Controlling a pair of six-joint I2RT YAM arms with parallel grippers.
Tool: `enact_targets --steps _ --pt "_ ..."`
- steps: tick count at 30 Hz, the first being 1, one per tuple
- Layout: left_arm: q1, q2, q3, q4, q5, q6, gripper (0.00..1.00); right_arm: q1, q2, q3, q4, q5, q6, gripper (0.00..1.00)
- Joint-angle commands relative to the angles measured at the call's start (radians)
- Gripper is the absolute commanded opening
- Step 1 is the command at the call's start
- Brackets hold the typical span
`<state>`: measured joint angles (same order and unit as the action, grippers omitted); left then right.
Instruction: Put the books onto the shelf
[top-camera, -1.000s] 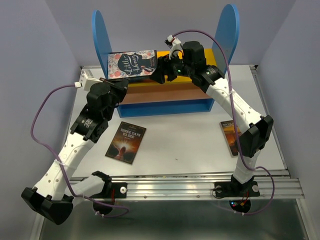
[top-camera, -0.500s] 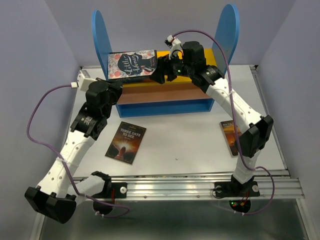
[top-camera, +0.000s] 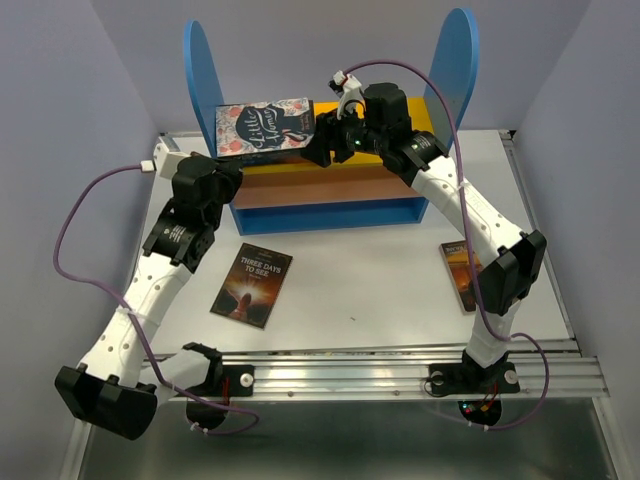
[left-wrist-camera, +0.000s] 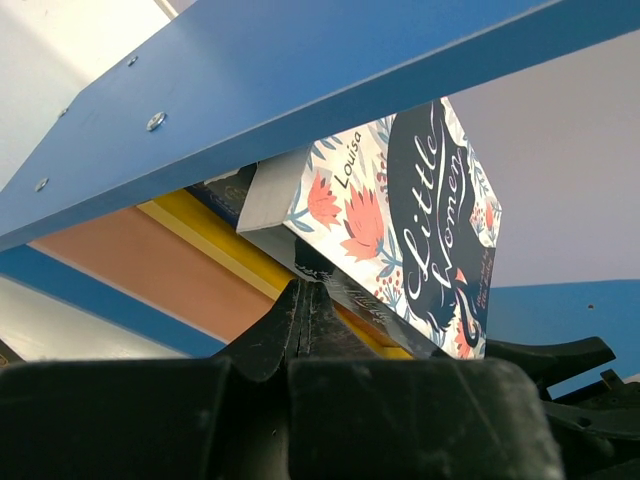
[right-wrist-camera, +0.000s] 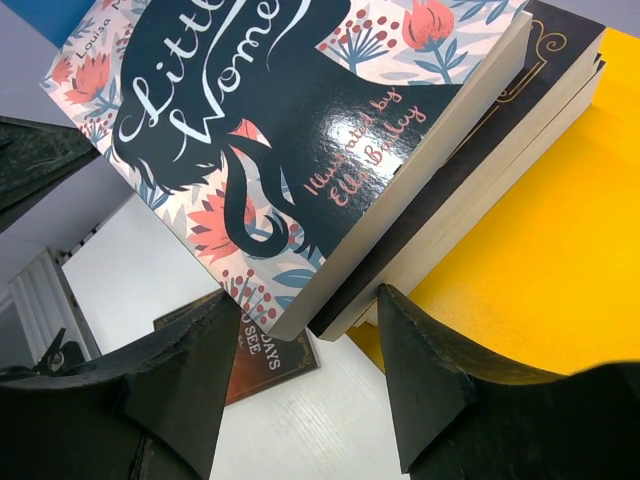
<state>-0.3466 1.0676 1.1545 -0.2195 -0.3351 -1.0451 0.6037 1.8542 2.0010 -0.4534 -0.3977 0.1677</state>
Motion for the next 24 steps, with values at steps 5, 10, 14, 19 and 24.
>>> enact_targets --steps 5,10,14,19,24 --pt "0.021 -0.018 0.034 0.031 -0.018 0.022 0.0 0.034 0.03 0.05 0.094 -0.049 -0.007 0.61" --pt "0.037 -0.008 0.043 0.035 -0.009 0.026 0.0 0.034 0.028 0.047 0.094 -0.05 -0.01 0.61" --pt "0.052 -0.003 0.053 0.04 -0.002 0.03 0.0 0.034 0.03 0.047 0.094 -0.058 -0.013 0.61" --pt "0.061 0.018 0.068 0.042 0.01 0.031 0.0 0.034 0.031 0.047 0.094 -0.053 -0.014 0.62" --pt "0.064 0.034 0.082 0.048 0.025 0.037 0.0 0.034 0.04 0.056 0.094 -0.035 -0.011 0.63"
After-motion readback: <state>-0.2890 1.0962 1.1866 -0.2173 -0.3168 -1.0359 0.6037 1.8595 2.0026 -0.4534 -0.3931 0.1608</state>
